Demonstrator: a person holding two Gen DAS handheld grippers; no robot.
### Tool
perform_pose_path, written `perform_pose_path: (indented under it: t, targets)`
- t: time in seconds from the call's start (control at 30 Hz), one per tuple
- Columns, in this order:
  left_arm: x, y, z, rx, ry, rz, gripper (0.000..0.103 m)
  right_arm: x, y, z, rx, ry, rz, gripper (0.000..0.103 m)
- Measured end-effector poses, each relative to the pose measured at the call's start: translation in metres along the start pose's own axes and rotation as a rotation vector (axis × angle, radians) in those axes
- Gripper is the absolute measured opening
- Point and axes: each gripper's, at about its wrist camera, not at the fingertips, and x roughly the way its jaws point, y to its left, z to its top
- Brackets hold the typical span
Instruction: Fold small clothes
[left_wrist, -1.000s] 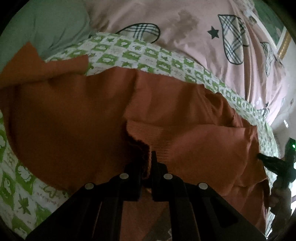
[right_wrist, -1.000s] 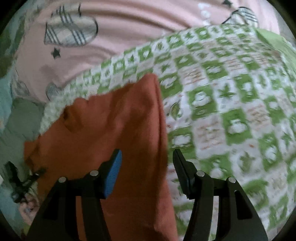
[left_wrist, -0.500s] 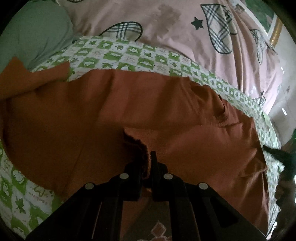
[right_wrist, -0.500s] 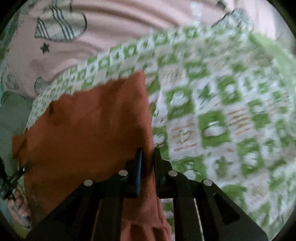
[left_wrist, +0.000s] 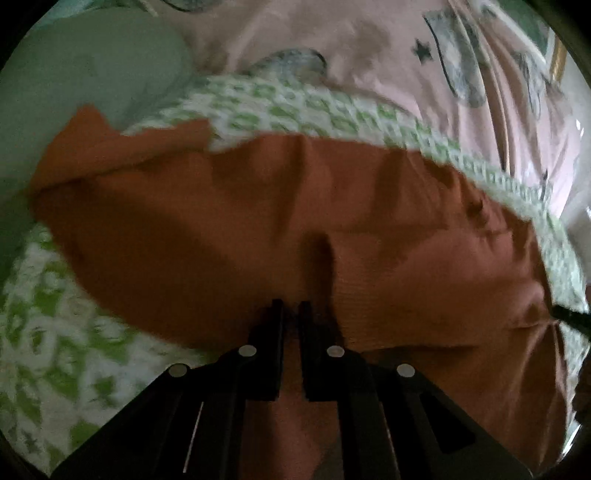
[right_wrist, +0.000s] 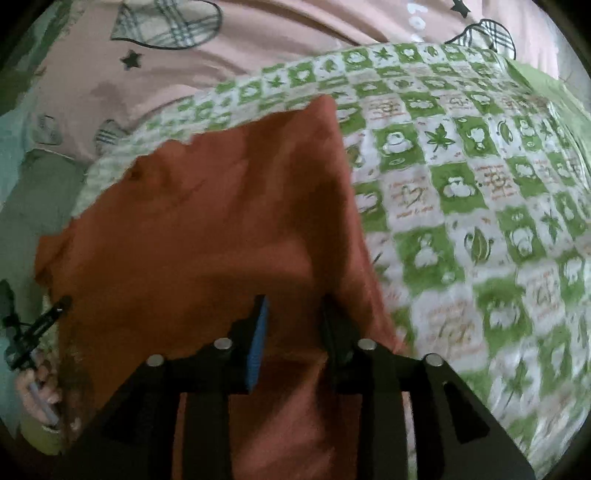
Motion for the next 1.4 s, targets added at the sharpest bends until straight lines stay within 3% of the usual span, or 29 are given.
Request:
perform_pose_path:
  t: [0.07,0.13,0.2,0.3,0.43,0.53,0.57,0.6,0.63,0.7,0.77,0.97,1.17,1.4]
  targets:
    - [-0.017,0.011,0.007,0.010,-0.052,0.060,0.017,-0.014,0.007,-0.011,-0.003,-0.018,0.046,0.047]
    - [-0.026,0.017,0.017,0.033,-0.085,0.110,0.048,-0.023,0.017,-0.019,-0.008,-0.029,0.079,0.048]
    - [-0.028,0.021,0.032,0.070,-0.122,0.197,0.063,-0.020,0.034,-0.024,-0.009,-0.028,0.110,0.048]
    - [-0.016,0.027,0.057,0.128,-0.129,0.288,0.074,-0.020,0.050,-0.034,-0.002,-0.014,0.162,0.053]
    - [0.020,0.030,0.084,0.229,-0.106,0.427,0.074,-0.013,0.062,-0.043,-0.009,0.014,0.178,0.056]
    - [0.054,0.041,0.097,0.264,-0.049,0.477,0.073,-0.011,0.065,-0.046,-0.011,0.032,0.184,0.056]
    - [0.065,0.046,0.103,0.265,-0.030,0.494,0.068,-0.011,0.065,-0.048,-0.010,0.036,0.183,0.056]
    - [0.070,0.052,0.107,0.259,-0.019,0.502,0.043,-0.011,0.065,-0.048,-0.010,0.038,0.181,0.056]
    - [0.076,0.058,0.111,0.244,-0.002,0.492,0.004,-0.011,0.064,-0.049,-0.009,0.038,0.179,0.056]
    - [0.074,0.072,0.119,0.157,0.014,0.410,0.004,-0.010,0.061,-0.049,-0.004,0.040,0.173,0.056]
    - [0.053,0.076,0.121,0.092,-0.038,0.313,0.004,-0.012,0.058,-0.051,0.002,0.035,0.170,0.056]
    - [-0.011,0.042,0.106,0.025,-0.124,0.044,0.004,-0.015,0.059,-0.055,0.014,0.017,0.187,0.056]
    - [-0.046,-0.048,0.079,0.078,-0.122,-0.239,0.004,-0.027,0.061,-0.059,0.012,-0.012,0.203,0.056]
    - [-0.016,-0.178,0.035,0.229,-0.027,-0.369,0.004,-0.039,0.042,-0.060,0.062,-0.051,0.184,0.056]
